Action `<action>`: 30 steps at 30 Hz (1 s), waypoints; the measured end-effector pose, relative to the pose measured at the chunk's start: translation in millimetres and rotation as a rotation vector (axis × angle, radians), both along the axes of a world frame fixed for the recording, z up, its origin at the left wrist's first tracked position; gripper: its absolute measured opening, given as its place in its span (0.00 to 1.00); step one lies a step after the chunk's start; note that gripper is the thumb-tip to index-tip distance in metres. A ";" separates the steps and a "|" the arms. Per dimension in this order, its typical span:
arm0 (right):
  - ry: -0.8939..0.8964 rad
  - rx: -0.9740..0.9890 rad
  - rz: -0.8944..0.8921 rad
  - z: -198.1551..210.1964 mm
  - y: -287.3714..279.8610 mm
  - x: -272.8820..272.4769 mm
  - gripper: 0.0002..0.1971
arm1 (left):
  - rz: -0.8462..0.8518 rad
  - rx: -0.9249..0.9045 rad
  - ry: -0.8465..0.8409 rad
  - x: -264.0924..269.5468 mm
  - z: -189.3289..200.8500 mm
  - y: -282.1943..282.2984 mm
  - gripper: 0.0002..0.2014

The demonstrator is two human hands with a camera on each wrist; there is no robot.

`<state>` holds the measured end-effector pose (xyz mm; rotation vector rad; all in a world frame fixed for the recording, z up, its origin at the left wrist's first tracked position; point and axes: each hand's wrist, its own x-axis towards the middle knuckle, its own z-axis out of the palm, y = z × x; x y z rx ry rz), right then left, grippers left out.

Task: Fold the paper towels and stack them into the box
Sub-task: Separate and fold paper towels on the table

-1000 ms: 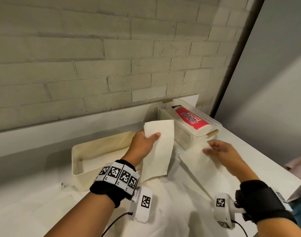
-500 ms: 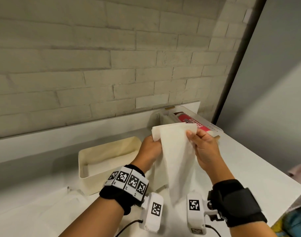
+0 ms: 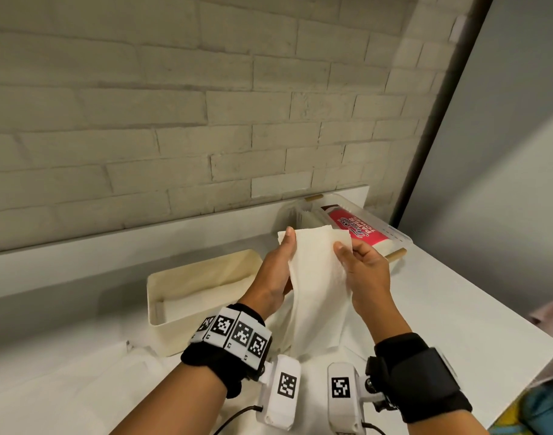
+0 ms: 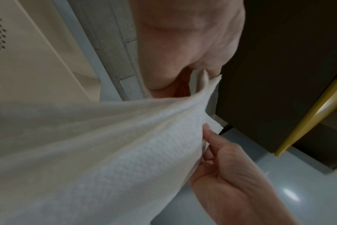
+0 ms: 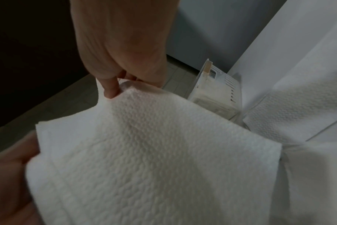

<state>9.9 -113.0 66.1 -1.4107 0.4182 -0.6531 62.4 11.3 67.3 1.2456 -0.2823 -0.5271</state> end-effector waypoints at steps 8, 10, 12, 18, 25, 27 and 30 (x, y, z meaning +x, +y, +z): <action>-0.023 0.015 0.015 2.6 -3.0 -0.8 0.06 | -0.004 -0.033 -0.029 -3.4 1.6 0.6 0.16; -0.025 0.009 0.014 4.0 -3.1 -1.5 0.07 | -0.021 -0.041 -0.050 -2.4 0.9 0.5 0.13; -0.027 0.002 0.006 4.6 -3.5 -1.3 0.07 | -0.047 -0.048 -0.065 -1.9 0.2 0.5 0.11; -0.033 -0.030 -0.008 7.1 -1.7 -1.5 0.07 | -0.062 -0.059 -0.067 -2.3 -3.2 1.7 0.10; -0.027 -0.094 -0.005 8.1 -0.7 -0.9 0.06 | -0.003 -0.050 -0.045 -1.7 -2.3 2.2 0.16; -0.035 -0.106 0.000 9.2 0.0 -1.9 0.06 | 0.006 -0.045 -0.044 -2.2 -1.7 1.8 0.16; -0.062 -0.118 0.006 9.5 0.8 -2.2 0.08 | 0.010 -0.001 -0.084 -3.5 -1.2 -0.4 0.10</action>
